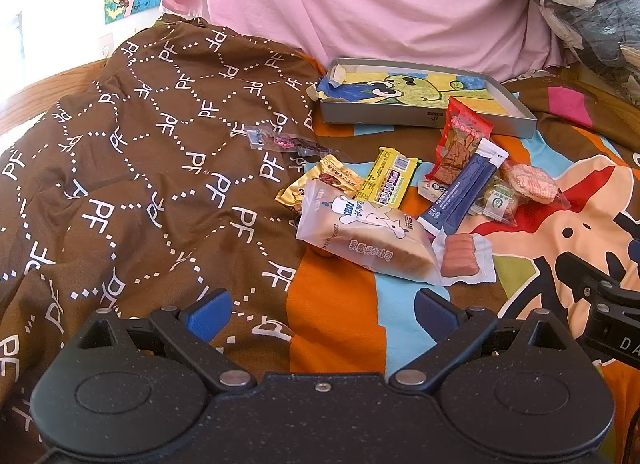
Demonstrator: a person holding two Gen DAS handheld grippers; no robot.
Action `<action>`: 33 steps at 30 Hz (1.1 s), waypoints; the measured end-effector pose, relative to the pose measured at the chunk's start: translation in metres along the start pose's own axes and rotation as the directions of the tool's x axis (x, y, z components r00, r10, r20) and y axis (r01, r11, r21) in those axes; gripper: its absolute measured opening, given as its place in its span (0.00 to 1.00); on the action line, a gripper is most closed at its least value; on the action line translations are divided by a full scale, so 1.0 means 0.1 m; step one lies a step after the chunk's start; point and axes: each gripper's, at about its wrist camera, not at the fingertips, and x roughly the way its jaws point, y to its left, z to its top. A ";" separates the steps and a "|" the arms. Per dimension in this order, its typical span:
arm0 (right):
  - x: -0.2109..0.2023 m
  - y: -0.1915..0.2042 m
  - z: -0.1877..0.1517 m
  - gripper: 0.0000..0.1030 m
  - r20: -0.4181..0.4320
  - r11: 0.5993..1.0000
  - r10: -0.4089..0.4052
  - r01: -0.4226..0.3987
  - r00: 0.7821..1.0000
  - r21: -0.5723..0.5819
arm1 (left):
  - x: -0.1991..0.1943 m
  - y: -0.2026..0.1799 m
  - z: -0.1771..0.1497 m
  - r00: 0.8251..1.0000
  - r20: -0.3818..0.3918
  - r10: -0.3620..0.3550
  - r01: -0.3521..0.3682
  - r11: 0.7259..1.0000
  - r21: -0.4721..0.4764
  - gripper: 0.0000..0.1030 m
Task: Organize snacks
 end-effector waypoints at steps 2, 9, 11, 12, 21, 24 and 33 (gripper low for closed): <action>0.00 0.00 0.00 1.00 0.000 1.000 0.000 0.000 1.000 0.000 | 0.00 0.00 0.00 1.000 0.000 0.000 0.000 1.000 0.000 0.95; 0.00 -0.01 0.00 1.00 0.001 1.000 0.001 -0.001 1.000 -0.003 | 0.00 0.00 0.00 1.000 0.000 0.000 0.000 1.000 0.000 0.95; 0.00 0.00 0.00 1.00 0.001 1.000 0.001 0.000 1.000 -0.003 | 0.00 0.00 0.00 1.000 0.000 0.000 0.000 1.000 0.000 0.95; 0.00 -0.01 0.00 1.00 0.001 1.000 0.001 -0.001 1.000 -0.003 | 0.00 0.00 0.00 1.000 0.000 0.000 0.000 1.000 -0.001 0.95; -0.01 -0.01 -0.02 1.00 0.001 1.000 0.001 -0.001 1.000 -0.004 | 0.00 0.00 0.00 1.000 0.000 -0.001 0.001 1.000 -0.001 0.95; -0.01 0.00 0.00 1.00 0.001 1.000 0.001 -0.001 1.000 -0.006 | 0.00 0.00 0.00 1.000 -0.002 -0.001 0.001 1.000 -0.001 0.95; 0.00 0.03 0.01 1.00 -0.008 1.000 -0.007 0.007 1.000 -0.023 | 0.01 -0.01 0.00 1.000 -0.014 -0.002 0.002 1.000 -0.001 0.95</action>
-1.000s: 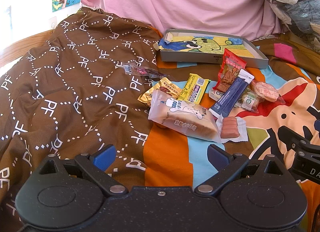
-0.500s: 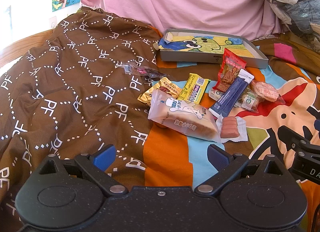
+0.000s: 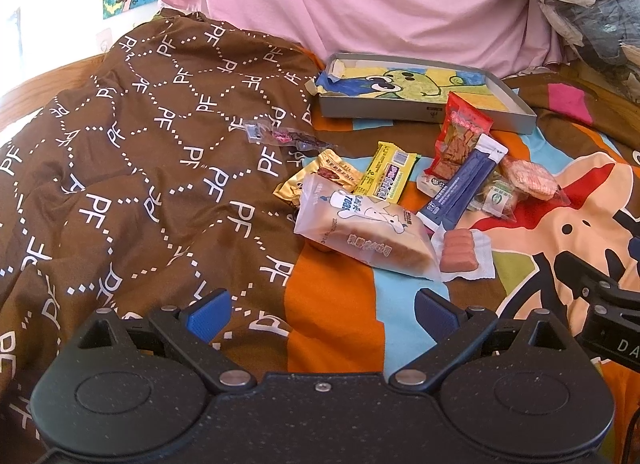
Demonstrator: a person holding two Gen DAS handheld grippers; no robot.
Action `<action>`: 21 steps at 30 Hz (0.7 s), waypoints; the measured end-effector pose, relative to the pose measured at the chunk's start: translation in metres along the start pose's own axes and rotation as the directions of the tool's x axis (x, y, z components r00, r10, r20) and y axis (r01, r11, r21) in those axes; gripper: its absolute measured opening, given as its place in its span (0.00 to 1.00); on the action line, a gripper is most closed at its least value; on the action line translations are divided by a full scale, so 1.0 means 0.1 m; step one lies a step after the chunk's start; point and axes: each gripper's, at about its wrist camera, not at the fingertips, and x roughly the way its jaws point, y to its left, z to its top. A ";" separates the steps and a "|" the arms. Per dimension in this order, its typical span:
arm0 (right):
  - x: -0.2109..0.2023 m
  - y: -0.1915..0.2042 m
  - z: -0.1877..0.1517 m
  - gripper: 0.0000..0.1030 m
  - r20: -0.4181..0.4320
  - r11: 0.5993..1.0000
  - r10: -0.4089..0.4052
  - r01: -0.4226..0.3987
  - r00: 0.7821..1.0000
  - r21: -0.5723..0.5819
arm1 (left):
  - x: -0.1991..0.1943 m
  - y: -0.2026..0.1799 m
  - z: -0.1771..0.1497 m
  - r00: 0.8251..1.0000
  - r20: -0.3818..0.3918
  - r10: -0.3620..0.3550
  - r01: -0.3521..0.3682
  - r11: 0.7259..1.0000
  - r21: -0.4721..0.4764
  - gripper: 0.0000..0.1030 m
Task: Organize snacks
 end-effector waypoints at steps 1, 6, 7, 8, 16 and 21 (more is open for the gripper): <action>0.00 0.00 0.00 1.00 -0.004 1.000 -0.001 0.001 1.000 -0.001 | 0.02 0.01 0.00 1.000 0.000 0.001 -0.001 1.000 -0.001 0.95; 0.03 -0.03 0.04 1.00 -0.033 1.000 0.013 -0.013 0.999 -0.009 | 0.03 0.01 0.01 1.000 -0.008 0.008 -0.008 1.000 0.005 0.95; 0.04 -0.03 0.04 1.00 -0.040 1.000 0.023 -0.023 0.999 -0.016 | 0.04 0.01 0.02 1.000 -0.006 0.010 -0.010 1.000 0.007 0.95; 0.05 -0.03 0.05 1.00 -0.044 0.999 0.027 -0.028 0.999 -0.026 | 0.04 0.02 0.03 1.000 -0.004 0.012 -0.012 1.000 0.009 0.95; 0.14 -0.11 0.21 1.00 -0.011 0.994 0.094 -0.094 0.996 -0.056 | 0.08 0.04 0.11 1.000 0.005 -0.014 0.014 0.999 0.040 0.95; 0.31 -0.15 0.26 1.00 -0.038 0.983 0.152 -0.155 0.988 -0.102 | 0.15 0.08 0.17 0.999 -0.035 -0.030 0.032 0.997 0.068 0.95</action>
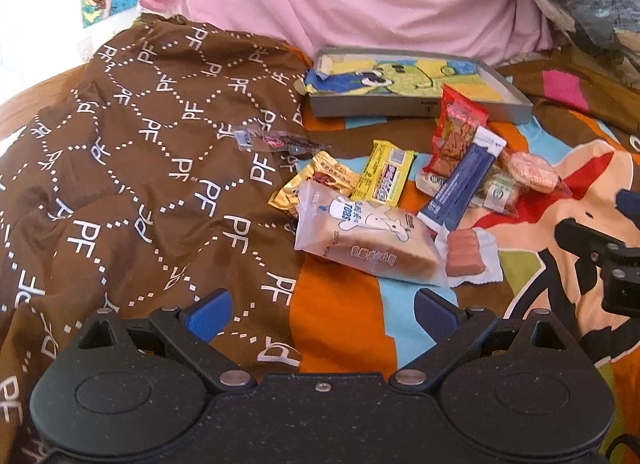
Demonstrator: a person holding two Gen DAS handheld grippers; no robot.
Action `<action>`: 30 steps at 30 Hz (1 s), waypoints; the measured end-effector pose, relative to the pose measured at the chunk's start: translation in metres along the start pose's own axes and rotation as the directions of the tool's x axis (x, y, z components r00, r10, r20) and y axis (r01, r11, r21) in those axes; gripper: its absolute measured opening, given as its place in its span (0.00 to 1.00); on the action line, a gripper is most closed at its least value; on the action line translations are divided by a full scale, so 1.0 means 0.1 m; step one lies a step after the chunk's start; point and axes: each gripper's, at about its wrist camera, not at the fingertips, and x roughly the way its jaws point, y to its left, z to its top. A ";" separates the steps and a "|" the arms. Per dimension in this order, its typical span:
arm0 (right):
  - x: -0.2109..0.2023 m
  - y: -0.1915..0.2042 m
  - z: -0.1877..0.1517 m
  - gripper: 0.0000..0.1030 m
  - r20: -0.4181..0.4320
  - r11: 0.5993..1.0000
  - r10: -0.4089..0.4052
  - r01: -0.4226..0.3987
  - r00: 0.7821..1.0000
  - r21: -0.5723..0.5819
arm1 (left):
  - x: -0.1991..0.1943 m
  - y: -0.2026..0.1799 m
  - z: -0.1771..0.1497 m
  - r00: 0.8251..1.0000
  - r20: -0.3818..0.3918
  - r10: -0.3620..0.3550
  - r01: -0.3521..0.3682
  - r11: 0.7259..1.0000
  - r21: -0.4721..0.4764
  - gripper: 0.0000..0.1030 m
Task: Organize snacks
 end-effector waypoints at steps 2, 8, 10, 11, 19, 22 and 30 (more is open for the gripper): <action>0.08 -0.02 0.00 1.00 -0.019 0.999 0.035 -0.035 0.999 -0.012 | 0.02 0.02 0.05 1.000 -0.010 -0.007 0.007 0.999 0.034 0.94; 0.35 -0.08 -0.01 1.00 -0.110 0.979 0.203 -0.203 0.973 0.009 | 0.04 0.12 0.32 0.994 0.085 -0.065 0.050 0.984 0.171 0.95; 0.43 -0.08 -0.02 1.00 -0.135 0.972 0.233 -0.236 0.963 -0.005 | 0.10 0.12 0.41 0.991 0.095 -0.099 0.074 0.968 0.238 0.95; 0.47 -0.07 -0.01 1.00 -0.147 0.965 0.255 -0.260 0.956 -0.018 | 0.15 0.11 0.46 0.989 0.094 -0.113 0.083 0.957 0.277 0.95; 0.76 0.00 0.07 1.00 -0.234 0.884 0.395 -0.437 0.888 -0.167 | 0.49 -0.03 0.61 0.959 -0.013 -0.284 0.256 0.839 0.480 0.95; 0.92 -0.01 0.09 1.00 -0.270 0.866 0.406 -0.462 0.873 -0.191 | 0.65 -0.06 0.66 0.946 -0.047 -0.321 0.296 0.794 0.531 0.95; 1.35 -0.05 0.11 1.00 -0.355 0.824 0.468 -0.545 0.809 -0.156 | 1.13 -0.17 0.80 0.881 -0.245 -0.404 0.462 0.626 0.628 0.94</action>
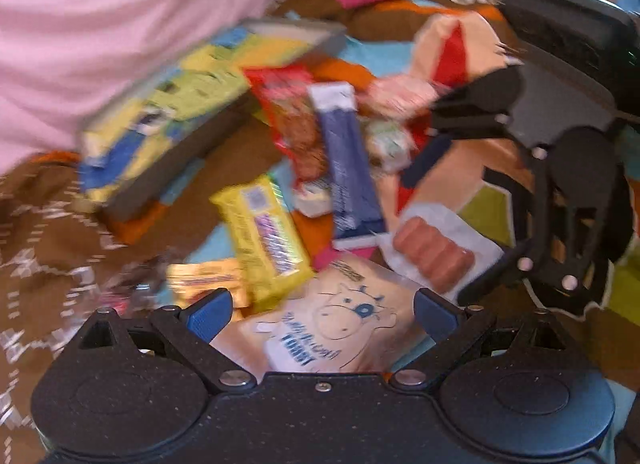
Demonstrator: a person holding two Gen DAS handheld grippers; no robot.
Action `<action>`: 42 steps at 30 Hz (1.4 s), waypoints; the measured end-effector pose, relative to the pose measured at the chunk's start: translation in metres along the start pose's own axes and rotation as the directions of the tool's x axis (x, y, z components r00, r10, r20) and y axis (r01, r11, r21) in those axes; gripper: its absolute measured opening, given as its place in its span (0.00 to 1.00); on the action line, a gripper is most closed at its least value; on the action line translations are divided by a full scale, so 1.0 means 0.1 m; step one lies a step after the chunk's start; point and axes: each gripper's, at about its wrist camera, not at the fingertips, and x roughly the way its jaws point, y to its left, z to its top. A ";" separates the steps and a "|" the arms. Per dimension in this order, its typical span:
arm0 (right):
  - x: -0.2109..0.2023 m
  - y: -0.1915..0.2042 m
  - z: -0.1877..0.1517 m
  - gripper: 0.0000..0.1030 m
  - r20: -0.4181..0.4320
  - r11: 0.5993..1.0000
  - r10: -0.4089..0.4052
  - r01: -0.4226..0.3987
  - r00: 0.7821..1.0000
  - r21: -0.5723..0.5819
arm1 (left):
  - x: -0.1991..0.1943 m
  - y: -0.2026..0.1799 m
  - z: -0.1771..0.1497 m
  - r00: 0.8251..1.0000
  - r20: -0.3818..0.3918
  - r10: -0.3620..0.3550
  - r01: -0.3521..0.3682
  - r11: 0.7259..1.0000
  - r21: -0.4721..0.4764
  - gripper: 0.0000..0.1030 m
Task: Organize snacks
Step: 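Grasp the cow-printed TOAST bag with the left tool while the right tool approaches the sausages, then grasp the sausages on white paper with the right tool while the left tool holds the toast bag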
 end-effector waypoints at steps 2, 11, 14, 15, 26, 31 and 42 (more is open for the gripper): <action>0.07 -0.05 0.02 1.00 -0.016 0.998 0.058 -0.058 0.998 0.002 | 0.08 0.05 0.04 0.997 -0.033 -0.067 0.067 0.998 0.005 0.94; 0.18 -0.06 0.09 1.00 -0.100 0.990 0.131 -0.135 0.986 -0.035 | 0.33 0.16 0.07 0.968 -0.169 -0.184 0.205 0.972 0.116 0.95; 0.23 -0.07 0.11 1.00 -0.124 0.990 0.128 -0.135 0.984 -0.050 | 0.43 0.19 0.11 0.955 -0.206 -0.214 0.242 0.962 0.124 0.97; 0.23 -0.06 0.11 1.00 -0.128 0.990 0.126 -0.134 0.984 -0.051 | 0.47 0.20 0.12 0.950 -0.218 -0.224 0.254 0.960 0.122 0.97; 0.16 -0.01 0.04 0.95 -0.054 0.999 0.044 -0.044 0.998 -0.006 | 0.44 0.17 0.09 0.950 -0.228 -0.213 0.218 0.976 -0.001 0.91; 0.12 0.01 0.02 0.94 -0.052 0.999 0.035 -0.035 0.998 0.009 | 0.34 0.11 0.08 0.955 -0.238 -0.178 0.164 0.984 -0.075 0.88; -0.32 0.04 -0.21 0.93 -0.053 0.981 -0.117 0.123 0.992 0.147 | 0.24 -0.26 0.13 0.961 -0.261 -0.090 0.009 0.954 -0.298 0.83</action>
